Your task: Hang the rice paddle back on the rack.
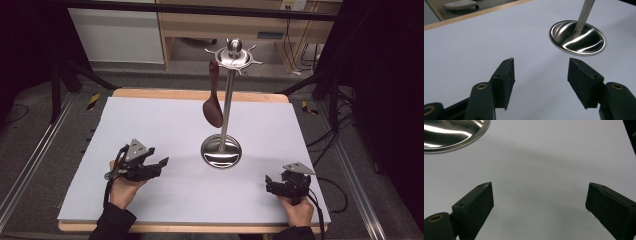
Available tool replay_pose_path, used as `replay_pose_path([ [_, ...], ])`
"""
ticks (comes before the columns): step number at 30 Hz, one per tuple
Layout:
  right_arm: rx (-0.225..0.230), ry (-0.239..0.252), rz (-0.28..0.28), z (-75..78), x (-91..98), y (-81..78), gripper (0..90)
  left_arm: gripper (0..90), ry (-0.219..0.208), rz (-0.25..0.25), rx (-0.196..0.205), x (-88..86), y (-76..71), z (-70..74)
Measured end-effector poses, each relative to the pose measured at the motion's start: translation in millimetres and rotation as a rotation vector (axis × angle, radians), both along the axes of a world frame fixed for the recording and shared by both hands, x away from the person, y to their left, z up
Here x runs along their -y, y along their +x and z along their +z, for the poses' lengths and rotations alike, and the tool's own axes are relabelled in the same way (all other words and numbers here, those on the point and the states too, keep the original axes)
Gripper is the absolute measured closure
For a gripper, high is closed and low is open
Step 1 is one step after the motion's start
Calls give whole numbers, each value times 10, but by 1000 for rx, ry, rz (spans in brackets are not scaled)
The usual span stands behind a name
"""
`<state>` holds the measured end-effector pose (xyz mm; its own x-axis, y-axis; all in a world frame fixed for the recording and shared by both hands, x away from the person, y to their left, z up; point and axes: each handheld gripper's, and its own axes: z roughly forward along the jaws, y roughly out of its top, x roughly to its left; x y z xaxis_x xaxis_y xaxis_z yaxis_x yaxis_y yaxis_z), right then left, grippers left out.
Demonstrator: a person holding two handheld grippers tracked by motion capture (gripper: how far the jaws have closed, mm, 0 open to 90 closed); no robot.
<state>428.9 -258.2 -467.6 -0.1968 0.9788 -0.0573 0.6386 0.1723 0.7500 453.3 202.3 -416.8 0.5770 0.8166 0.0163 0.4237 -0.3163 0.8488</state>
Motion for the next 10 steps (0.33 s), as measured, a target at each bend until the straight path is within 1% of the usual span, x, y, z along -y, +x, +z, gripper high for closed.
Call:
replay_pose_path([
  [2, 0, -9, -3, -7, 1, 6, 83, 376, -1, 17, -15, -62, -2, -69],
  [3, 0, -9, -3, -7, 1, 6, 83, 375, -1, 17, -15, -62, -2, -69],
  [4, -4, -12, -4, -13, 9, 12, 83, 372, 12, 35, -26, -122, -13, -131],
  [6, -10, -9, -12, -19, 15, 16, 83, 370, 11, 48, -35, -189, -28, -185],
  [9, -10, -11, -9, -26, 35, 21, 83, 361, 16, 71, -46, -280, -39, -227],
  [10, -11, -12, -10, -26, 37, 20, 83, 355, 16, 71, -46, -280, -39, -227],
])
